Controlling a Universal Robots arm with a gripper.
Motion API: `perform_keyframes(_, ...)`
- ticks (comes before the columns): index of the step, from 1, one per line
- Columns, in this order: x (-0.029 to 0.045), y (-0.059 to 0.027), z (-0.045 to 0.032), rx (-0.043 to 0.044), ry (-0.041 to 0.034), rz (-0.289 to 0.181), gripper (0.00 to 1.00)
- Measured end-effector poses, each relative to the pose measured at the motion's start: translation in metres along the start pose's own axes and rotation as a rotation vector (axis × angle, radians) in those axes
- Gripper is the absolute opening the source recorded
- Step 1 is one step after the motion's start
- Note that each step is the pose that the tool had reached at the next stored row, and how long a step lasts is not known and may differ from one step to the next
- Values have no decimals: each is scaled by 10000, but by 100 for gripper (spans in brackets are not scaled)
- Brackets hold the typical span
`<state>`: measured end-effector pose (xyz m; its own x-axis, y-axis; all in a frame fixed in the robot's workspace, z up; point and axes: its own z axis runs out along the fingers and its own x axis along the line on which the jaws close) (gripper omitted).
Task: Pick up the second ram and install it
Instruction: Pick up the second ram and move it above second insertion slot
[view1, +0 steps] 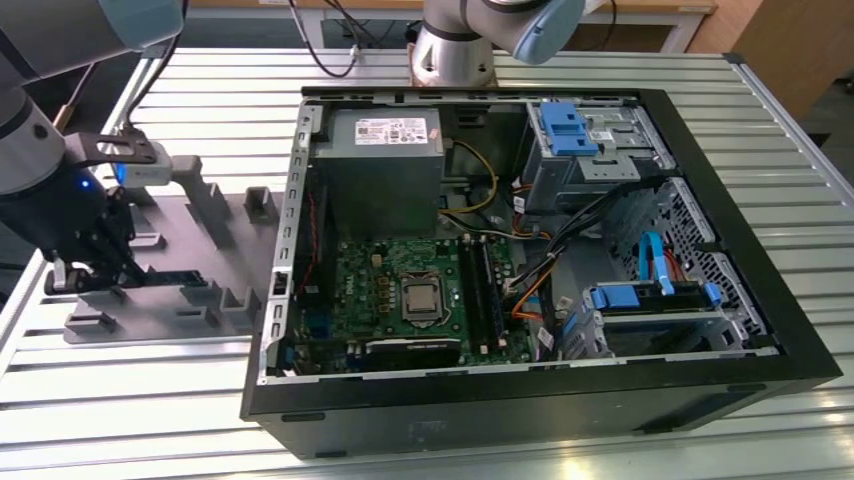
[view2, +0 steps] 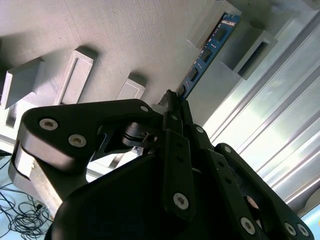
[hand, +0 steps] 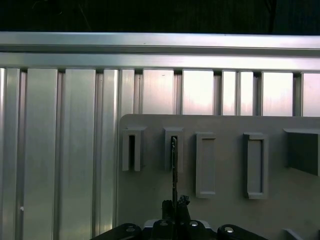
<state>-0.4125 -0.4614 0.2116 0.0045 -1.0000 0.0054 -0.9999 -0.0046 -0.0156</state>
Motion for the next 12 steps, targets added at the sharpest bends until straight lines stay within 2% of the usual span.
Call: perform_keyframes(12, 0, -1, -40, 1, -1, 0, 14)
